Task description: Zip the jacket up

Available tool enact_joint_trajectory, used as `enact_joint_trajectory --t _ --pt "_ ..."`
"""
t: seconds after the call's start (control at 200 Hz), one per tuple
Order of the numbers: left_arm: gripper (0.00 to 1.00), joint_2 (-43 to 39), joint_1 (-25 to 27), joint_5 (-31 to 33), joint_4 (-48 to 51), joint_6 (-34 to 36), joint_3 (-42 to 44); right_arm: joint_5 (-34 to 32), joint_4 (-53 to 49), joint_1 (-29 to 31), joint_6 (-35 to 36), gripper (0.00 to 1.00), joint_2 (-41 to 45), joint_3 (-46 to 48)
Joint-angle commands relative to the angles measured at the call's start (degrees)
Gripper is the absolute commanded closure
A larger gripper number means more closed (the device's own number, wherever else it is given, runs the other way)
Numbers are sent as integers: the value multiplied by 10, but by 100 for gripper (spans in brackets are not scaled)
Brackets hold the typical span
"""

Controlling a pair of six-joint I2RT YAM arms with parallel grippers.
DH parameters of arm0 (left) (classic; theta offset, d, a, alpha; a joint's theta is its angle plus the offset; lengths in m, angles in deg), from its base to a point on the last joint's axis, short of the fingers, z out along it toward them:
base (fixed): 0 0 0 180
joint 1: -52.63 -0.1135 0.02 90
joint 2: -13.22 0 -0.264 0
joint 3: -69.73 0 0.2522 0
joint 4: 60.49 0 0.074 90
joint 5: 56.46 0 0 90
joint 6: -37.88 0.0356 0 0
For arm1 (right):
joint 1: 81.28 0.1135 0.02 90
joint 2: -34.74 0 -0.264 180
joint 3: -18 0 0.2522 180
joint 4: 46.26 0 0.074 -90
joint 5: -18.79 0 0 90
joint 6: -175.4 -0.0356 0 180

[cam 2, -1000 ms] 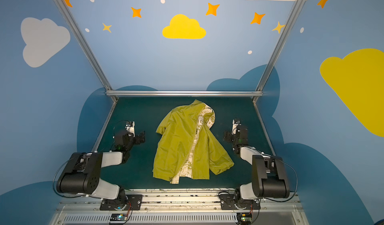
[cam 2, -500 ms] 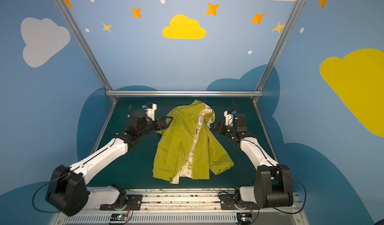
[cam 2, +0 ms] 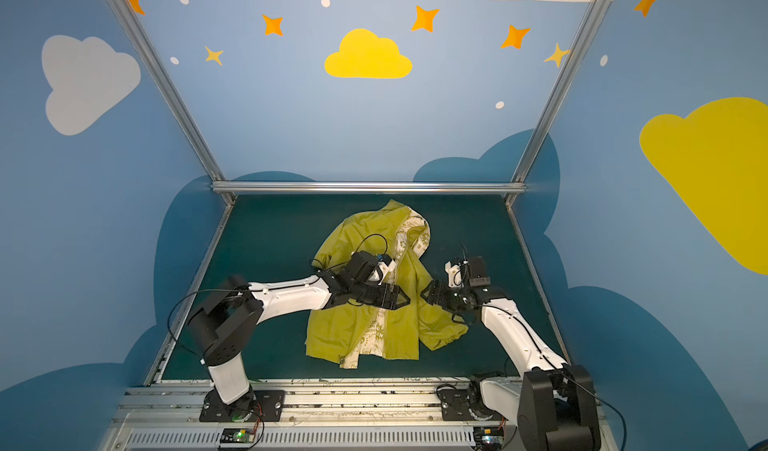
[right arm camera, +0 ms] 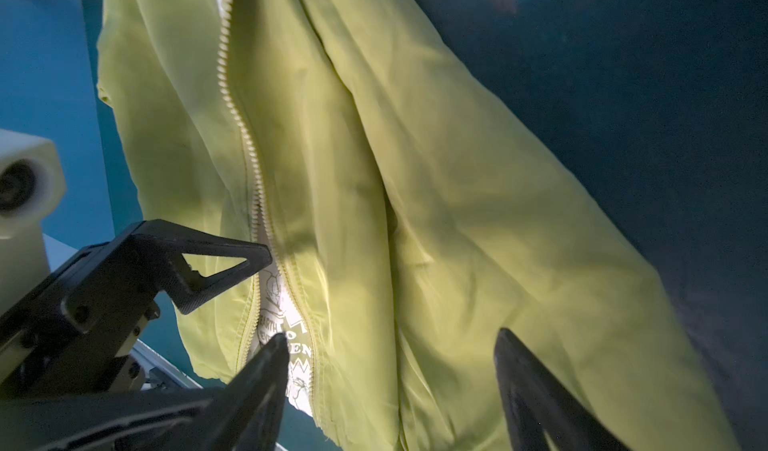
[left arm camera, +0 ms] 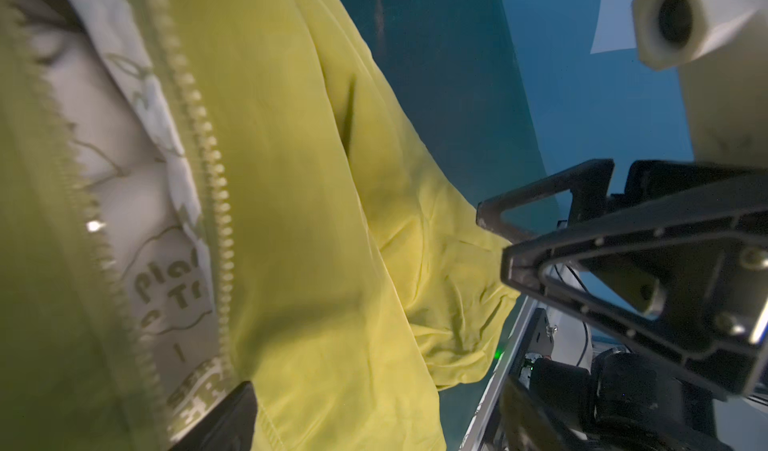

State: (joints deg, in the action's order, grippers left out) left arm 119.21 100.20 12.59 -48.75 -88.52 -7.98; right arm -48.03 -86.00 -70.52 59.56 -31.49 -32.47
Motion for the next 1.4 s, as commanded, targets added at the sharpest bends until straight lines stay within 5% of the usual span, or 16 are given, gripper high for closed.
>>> enact_joint_trajectory --t 0.0,0.09,0.24,0.43,0.686,0.776,1.066,1.397 --pt "22 19 -10 14 36 8 -26 18 5 2 -5 25 5 12" --pt "27 25 -22 34 49 9 -27 26 11 5 -2 27 14 17" --pt "19 24 -26 92 88 19 -35 38 29 16 4 29 34 27" --pt "23 68 -16 79 103 19 -68 53 61 46 10 29 28 29" --pt "71 83 -15 50 106 30 -98 35 52 95 20 32 6 21" --pt "97 76 -27 25 95 20 -98 43 66 110 24 31 12 30" --pt "97 -54 -68 -53 20 -15 -54 69 119 168 62 21 23 11" --pt "97 -75 -69 -83 26 -38 -72 58 122 216 64 18 -26 -61"
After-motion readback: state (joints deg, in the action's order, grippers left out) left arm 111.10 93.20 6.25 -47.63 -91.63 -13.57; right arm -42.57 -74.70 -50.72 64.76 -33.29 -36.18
